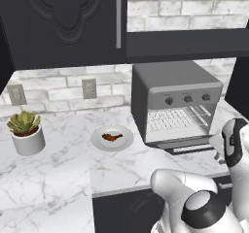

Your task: Open the toaster oven door. Place the baguette on the top rack in the toaster oven and place the chicken drumstick on the bottom rack.

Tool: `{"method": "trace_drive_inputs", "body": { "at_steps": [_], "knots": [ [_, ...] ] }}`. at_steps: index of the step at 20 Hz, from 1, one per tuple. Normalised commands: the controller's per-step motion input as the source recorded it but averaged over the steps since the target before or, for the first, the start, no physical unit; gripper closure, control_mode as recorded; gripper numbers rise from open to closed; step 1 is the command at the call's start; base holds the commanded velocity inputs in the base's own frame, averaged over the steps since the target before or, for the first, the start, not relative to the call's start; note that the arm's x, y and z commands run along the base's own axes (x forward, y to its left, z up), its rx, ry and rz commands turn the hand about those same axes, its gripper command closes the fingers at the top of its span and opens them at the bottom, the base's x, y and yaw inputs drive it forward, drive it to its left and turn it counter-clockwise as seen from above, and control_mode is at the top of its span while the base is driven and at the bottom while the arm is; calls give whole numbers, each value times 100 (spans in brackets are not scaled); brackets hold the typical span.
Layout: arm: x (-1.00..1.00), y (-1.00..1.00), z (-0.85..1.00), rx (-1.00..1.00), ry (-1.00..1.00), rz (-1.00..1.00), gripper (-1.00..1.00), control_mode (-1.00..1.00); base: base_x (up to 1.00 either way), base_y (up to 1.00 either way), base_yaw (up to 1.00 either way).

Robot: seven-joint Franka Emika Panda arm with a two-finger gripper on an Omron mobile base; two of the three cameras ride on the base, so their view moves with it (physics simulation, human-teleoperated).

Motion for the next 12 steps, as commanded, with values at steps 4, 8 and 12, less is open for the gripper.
{"method": "trace_drive_inputs", "body": {
  "at_steps": [4, 8, 12],
  "knots": [
    [-13, 5, 95, 5, 0, 0, -100, -100, 0, 0, 0],
    [-37, -8, 100, 20, 0, 0, -100, -100, 0, 0, 0],
    [29, -1, 83, 26, 2, 1, -100, -100, 0, 0, 0]
  ]
}}
